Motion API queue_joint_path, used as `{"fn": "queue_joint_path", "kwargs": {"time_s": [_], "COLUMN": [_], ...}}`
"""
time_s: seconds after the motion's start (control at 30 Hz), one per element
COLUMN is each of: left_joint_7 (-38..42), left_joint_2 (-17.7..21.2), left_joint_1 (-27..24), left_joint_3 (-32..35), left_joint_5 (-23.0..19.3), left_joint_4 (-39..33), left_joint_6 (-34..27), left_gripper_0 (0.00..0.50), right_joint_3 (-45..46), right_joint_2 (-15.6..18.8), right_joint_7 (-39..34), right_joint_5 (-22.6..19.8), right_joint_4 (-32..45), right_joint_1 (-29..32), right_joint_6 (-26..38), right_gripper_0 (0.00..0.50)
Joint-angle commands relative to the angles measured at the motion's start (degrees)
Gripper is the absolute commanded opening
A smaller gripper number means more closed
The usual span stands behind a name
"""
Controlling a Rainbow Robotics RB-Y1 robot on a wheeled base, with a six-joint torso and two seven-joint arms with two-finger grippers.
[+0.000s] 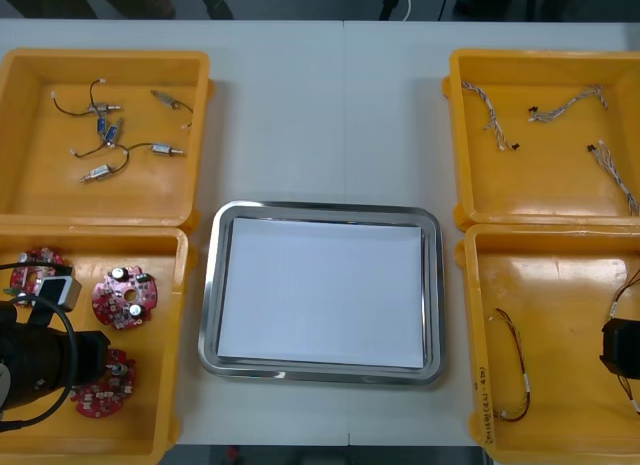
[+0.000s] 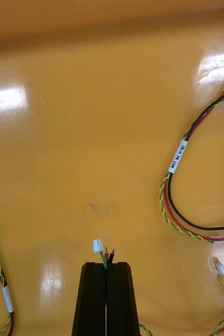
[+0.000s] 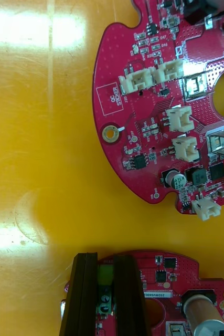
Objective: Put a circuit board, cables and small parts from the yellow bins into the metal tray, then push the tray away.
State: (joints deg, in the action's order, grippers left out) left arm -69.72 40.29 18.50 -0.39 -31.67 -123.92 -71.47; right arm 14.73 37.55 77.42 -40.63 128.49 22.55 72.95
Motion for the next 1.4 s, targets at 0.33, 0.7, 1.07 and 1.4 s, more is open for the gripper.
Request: {"fn": "queue_joint_path", "kwargs": {"time_s": [0.33,0.7,1.07,1.4], "left_joint_7": [-1.1,-0.6,0.0,1.5], "left_joint_2": [-0.9,-0.7,0.4,3.8], "left_joint_1": [-1.2,-7.6,-15.8,-22.8], "left_joint_3": [2.3,7.2,10.6,11.4], "left_joint_5": [-1.5,-5.0,-10.0,-14.8], "left_joint_4": [-2.5,-5.3,-6.0,-6.2], "left_joint_6": [-6.5,-17.9,-27.1,-33.1], "left_gripper_0": [0.0,0.0,0.0,0.0], "right_joint_3": [0.6,0.5,-0.3,-1.0], "right_joint_2": [-2.3,-5.7,-7.3,-7.2], "right_joint_7": [0.0,-0.9,-0.3,0.5], "right_joint_5": [-0.6,0.2,1.1,2.2], "right_joint_4": [1.6,0.9,-1.3,-2.5], "right_joint_1": [-8.4,-14.9,-17.6,-18.6], "right_joint_6": [6.9,12.1,12.1,12.1], "right_gripper_0": [0.0,0.0,0.0,0.0]}}
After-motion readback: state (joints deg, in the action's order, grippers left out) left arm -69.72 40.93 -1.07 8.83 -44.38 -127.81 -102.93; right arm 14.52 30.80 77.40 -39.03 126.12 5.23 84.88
